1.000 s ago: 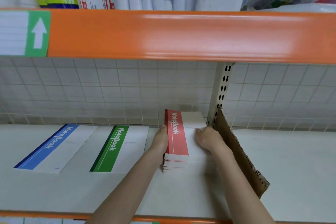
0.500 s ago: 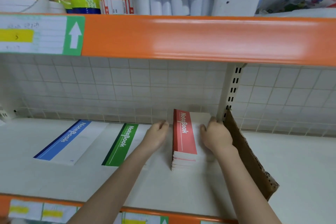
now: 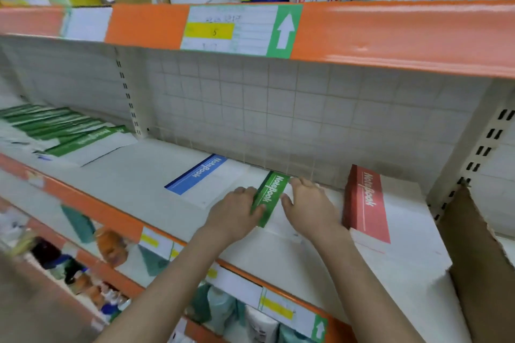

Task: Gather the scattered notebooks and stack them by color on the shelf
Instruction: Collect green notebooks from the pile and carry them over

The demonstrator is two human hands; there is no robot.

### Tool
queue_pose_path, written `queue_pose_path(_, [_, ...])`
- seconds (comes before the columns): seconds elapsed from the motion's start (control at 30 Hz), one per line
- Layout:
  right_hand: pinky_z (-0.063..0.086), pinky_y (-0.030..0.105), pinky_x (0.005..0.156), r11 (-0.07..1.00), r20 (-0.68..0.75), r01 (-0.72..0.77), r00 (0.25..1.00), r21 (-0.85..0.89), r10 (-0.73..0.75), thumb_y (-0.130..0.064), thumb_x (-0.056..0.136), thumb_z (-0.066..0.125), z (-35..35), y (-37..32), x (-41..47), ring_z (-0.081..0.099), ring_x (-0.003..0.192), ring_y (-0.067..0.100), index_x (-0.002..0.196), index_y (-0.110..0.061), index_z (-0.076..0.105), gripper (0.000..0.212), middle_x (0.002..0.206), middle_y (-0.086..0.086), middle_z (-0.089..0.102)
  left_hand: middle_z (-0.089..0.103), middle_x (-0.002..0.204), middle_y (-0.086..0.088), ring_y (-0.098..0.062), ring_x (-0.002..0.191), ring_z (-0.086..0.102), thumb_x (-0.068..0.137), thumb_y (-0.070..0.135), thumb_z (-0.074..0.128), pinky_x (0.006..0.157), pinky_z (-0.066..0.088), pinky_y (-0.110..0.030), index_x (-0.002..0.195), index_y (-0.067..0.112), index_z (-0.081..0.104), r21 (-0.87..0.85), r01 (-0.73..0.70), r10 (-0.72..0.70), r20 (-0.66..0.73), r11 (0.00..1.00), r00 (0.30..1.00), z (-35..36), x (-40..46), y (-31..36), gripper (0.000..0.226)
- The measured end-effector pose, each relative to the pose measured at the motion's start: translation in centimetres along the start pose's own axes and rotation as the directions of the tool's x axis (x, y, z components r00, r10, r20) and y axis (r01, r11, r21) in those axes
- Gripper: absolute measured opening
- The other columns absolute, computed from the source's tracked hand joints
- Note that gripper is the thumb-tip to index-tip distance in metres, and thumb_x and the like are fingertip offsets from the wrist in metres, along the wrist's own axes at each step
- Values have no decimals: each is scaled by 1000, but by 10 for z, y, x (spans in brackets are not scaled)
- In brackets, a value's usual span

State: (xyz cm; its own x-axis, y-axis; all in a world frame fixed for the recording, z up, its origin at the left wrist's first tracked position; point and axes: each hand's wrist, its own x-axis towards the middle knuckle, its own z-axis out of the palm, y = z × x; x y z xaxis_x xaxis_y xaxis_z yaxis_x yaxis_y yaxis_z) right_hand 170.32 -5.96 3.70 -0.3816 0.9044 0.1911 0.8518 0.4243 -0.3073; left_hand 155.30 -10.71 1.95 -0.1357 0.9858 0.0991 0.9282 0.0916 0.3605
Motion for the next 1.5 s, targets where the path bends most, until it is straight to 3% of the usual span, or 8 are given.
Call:
queue_pose_path(0.1, [31,36,106,996,68,82,994,20,-83,-33,100,39,21,-32,2,44,126,26,135,-10,43,41,139,9,45,45,139,-6,-24,125,46,99,42,38,96,44,-39,142,16,35,91,80,-77,-34,993,996,-11,-18,-30,50])
queue_pose_path(0.27, [37,37,103,975,171,210,961,70,-219,-35,100,38,49,-88,3,45,125,28,139,-12,38,45,139,10,42,46,137,-7,-26,122,47,99,40,37,95,44,-38,141,16,34,215,219,-203,-92,952,975,-31,-53,-82,49])
queue_pose_path(0.57, [30,38,109,928,251,334,896,164,-367,-35,99,39,85,-181,-5,38,132,25,143,-15,33,49,146,6,35,44,139,-4,-25,121,49,98,39,39,90,46,-39,144,18,31,202,358,-321,-194,912,927,-70,-107,-162,51])
queue_pose_path(0.83, [40,40,100,876,247,437,843,203,-478,-32,97,42,108,-251,-17,51,116,29,133,-16,43,39,133,7,46,46,138,-5,-25,121,49,99,40,37,92,46,-38,143,16,32,282,434,-372,-249,856,894,-98,-158,-225,50])
queue_pose_path(1.07, [41,34,93,833,196,500,815,236,-545,-29,96,45,132,-302,-20,52,116,26,137,-17,43,42,134,6,48,50,132,-5,-24,119,50,98,41,38,95,45,-38,138,15,38,251,480,-413,-276,841,868,-115,-185,-268,48])
queue_pose_path(1.27, [45,36,94,782,179,549,772,295,-609,-29,97,45,153,-351,-9,55,110,21,139,-19,41,44,137,3,46,47,137,-2,-22,120,50,98,42,38,89,46,-37,144,19,31,220,525,-455,-301,822,838,-119,-199,-315,52])
queue_pose_path(1.37, [43,37,101,760,188,553,752,342,-631,-31,97,46,165,-376,0,50,121,19,140,-19,41,45,141,2,44,47,138,-1,-22,119,51,98,42,39,87,47,-37,145,20,31,205,542,-474,-304,815,827,-125,-197,-343,53])
queue_pose_path(1.5, [40,35,102,726,167,585,726,361,-668,-31,97,46,185,-420,28,50,120,17,139,-20,41,44,141,0,44,46,139,-2,-22,122,49,98,41,40,87,46,-36,145,20,30,177,550,-479,-324,816,816,-141,-182,-390,52])
